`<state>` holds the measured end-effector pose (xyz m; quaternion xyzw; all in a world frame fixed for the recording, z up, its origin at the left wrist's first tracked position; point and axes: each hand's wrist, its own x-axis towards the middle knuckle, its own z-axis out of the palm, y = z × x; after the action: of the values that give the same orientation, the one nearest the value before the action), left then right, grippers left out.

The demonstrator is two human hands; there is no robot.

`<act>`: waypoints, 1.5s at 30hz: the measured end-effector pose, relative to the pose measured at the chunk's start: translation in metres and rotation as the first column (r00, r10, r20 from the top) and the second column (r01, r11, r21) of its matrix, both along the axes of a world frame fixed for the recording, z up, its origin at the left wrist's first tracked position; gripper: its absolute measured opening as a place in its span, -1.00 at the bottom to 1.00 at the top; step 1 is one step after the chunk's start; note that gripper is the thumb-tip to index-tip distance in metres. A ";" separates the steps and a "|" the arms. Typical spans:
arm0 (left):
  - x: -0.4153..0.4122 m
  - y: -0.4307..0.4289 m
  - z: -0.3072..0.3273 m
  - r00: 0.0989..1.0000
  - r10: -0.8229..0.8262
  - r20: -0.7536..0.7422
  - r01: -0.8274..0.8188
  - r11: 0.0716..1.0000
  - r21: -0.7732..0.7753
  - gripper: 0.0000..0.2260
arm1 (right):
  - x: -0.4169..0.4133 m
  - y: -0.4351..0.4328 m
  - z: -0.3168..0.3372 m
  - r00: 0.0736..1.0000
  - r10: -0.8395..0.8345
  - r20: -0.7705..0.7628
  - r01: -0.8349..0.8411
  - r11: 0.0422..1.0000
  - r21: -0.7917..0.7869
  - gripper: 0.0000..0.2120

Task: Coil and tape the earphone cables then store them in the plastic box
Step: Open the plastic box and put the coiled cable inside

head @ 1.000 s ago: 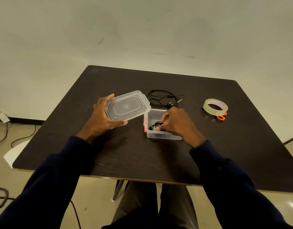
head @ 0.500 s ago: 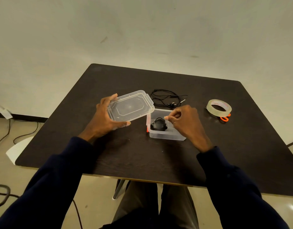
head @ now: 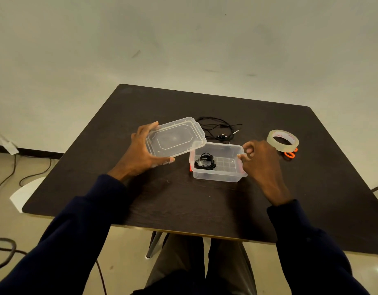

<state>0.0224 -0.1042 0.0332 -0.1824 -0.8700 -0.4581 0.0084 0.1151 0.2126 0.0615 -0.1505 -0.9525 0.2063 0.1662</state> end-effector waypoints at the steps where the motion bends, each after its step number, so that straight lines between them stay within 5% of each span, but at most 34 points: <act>1: -0.001 0.000 -0.002 1.000 0.016 -0.005 -0.016 1.000 -0.013 0.06 | -0.001 0.001 0.000 1.000 -0.008 0.017 0.008 1.000 -0.018 -0.68; 8: 0.003 -0.009 -0.018 0.973 0.202 -0.110 -0.217 0.966 -0.144 0.04 | 0.000 0.012 0.002 0.996 0.030 0.081 -0.018 0.990 -0.140 -0.68; 15: -0.013 -0.021 -0.013 0.967 0.255 0.022 -0.256 0.965 0.048 -0.01 | 0.001 0.004 0.006 0.995 0.065 0.072 -0.049 0.977 -0.206 -0.68; 18: -0.023 -0.029 -0.016 0.976 0.214 0.052 -0.205 0.970 -0.132 0.01 | -0.001 0.005 0.007 0.996 0.056 0.068 -0.038 0.970 -0.239 -0.67; 23: -0.008 -0.035 -0.026 0.928 0.371 -0.038 -0.364 0.880 -0.304 0.00 | -0.002 0.004 0.000 0.997 0.017 0.078 0.006 0.960 -0.279 -0.53; 28: 0.014 -0.027 -0.035 0.932 0.359 -0.045 -0.344 0.840 -0.419 0.06 | -0.008 -0.013 -0.007 1.000 0.023 0.021 -0.014 0.940 -0.342 -0.68; 32: 0.020 -0.025 -0.032 0.939 0.341 -0.047 -0.319 0.810 -0.492 -0.11 | -0.019 -0.031 -0.013 0.998 0.050 -0.027 -0.057 0.921 -0.385 -0.78; 45: 0.022 -0.039 -0.035 0.901 0.432 -0.039 -0.407 0.810 -0.421 -0.16 | -0.075 -0.057 -0.007 0.967 0.251 -0.043 -0.244 0.862 -0.444 -0.72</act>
<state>0.0440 -0.1428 -0.0013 0.0302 -0.9661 -0.2524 0.0443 0.0403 0.1554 0.0546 -0.0629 -0.8924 0.4372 0.0919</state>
